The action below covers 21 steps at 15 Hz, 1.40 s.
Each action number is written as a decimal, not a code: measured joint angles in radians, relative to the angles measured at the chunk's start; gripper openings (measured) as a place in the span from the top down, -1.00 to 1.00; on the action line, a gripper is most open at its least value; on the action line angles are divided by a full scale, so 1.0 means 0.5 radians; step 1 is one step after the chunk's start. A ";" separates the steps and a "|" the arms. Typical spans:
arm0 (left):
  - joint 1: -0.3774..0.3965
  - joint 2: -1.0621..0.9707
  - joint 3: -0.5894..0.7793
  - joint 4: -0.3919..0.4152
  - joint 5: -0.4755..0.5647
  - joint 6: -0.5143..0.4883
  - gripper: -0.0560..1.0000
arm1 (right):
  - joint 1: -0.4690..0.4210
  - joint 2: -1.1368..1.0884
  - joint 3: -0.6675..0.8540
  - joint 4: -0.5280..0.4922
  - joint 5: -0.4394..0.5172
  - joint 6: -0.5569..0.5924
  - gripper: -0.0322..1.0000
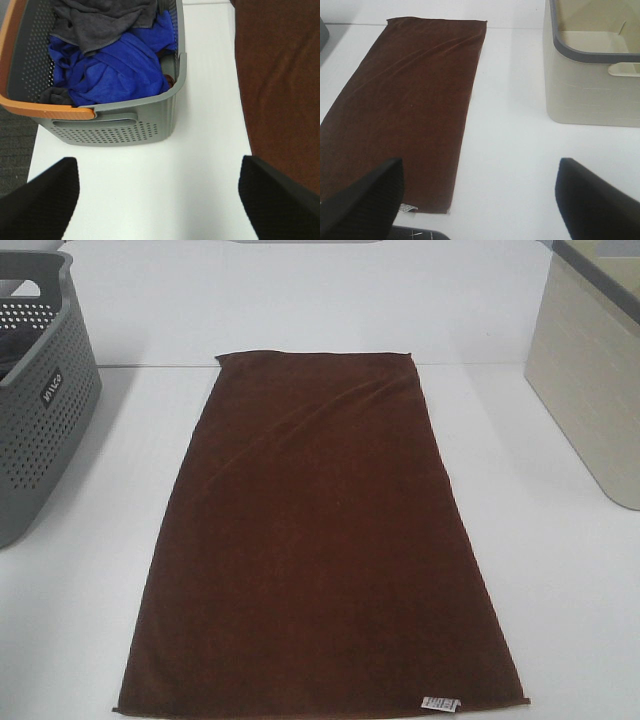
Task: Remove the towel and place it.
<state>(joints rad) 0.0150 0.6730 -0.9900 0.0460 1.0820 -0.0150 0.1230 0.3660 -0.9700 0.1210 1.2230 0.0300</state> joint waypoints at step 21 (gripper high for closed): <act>0.000 -1.354 0.982 -0.246 -0.054 0.154 -0.61 | 0.000 -0.742 0.934 0.032 -0.312 -0.362 -0.55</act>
<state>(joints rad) 0.0150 -0.0040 -0.4990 -0.0770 1.0550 0.0620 0.1230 -0.0050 -0.5030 0.1370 1.0670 -0.1510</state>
